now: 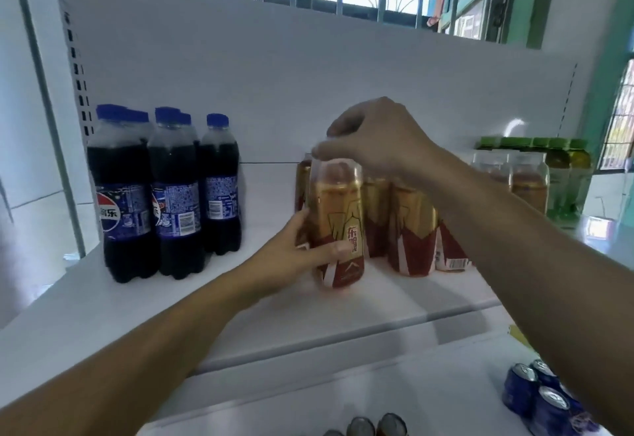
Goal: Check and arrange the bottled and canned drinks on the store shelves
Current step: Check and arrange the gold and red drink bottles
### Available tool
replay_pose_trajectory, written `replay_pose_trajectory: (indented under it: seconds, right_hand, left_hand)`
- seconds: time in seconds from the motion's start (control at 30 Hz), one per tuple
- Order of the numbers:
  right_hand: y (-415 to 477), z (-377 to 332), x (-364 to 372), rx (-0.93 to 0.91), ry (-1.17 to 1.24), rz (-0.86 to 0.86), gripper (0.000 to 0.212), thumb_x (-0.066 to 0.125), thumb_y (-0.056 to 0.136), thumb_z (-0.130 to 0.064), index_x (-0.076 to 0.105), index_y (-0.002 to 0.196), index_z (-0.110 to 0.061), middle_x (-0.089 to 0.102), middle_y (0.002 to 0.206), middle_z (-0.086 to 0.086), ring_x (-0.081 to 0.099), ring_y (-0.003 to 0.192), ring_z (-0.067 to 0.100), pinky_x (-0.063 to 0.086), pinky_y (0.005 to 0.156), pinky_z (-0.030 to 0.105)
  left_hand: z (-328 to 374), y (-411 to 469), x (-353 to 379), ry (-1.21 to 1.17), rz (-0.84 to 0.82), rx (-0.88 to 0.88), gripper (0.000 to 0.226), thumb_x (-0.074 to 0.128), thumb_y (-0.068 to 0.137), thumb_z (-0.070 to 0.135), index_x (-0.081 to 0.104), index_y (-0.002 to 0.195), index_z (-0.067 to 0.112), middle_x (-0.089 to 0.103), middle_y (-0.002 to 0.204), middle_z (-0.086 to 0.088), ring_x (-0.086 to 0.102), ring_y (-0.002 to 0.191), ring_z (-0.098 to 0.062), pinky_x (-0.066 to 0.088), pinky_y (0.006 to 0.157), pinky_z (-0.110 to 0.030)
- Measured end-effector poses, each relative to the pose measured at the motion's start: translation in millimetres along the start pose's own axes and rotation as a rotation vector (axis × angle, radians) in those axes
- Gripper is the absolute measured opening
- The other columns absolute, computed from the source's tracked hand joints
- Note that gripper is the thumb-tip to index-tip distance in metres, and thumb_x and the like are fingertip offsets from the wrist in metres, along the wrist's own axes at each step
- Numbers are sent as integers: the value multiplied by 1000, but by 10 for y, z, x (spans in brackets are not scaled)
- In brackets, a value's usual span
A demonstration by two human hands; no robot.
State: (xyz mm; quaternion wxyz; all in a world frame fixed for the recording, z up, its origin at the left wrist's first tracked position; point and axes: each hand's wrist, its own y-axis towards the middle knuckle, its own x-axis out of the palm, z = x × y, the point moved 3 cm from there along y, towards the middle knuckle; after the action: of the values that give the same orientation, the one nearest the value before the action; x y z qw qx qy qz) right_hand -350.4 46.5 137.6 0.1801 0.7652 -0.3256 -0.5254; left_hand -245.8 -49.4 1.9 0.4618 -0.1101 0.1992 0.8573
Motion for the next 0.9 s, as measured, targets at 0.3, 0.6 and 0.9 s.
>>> replay_pose_trajectory:
  seconds: [0.3,0.6,0.9]
  right_hand:
    - [379,-151,420,-179,549,138,49,70,92,-46,58,135,-27,56,135,-9,55,107,0,51,84,21]
    - [470,165,1289,175,1294,-370,83,72,69,-67,58,133,-15,73,117,12,72,104,29,55,97,50]
    - [345,402,1446,297,1132,-54,70,76,71,-65,62,126,-25,76,106,-1,75,94,18,57,92,45]
  left_hand:
    - [26,-147,-376,-327,422,76,54,72,71,43,53,121,33,74,108,2,73,95,-17,56,85,-42]
    - [-1,170,-575,-561,253,-45,58,65,73,36,59,123,9,74,101,-18,71,83,-26,58,87,-42]
    - [-311,199,-446,-479,294,-86,53,56,76,53,69,115,19,76,107,-7,74,95,-19,59,79,-30]
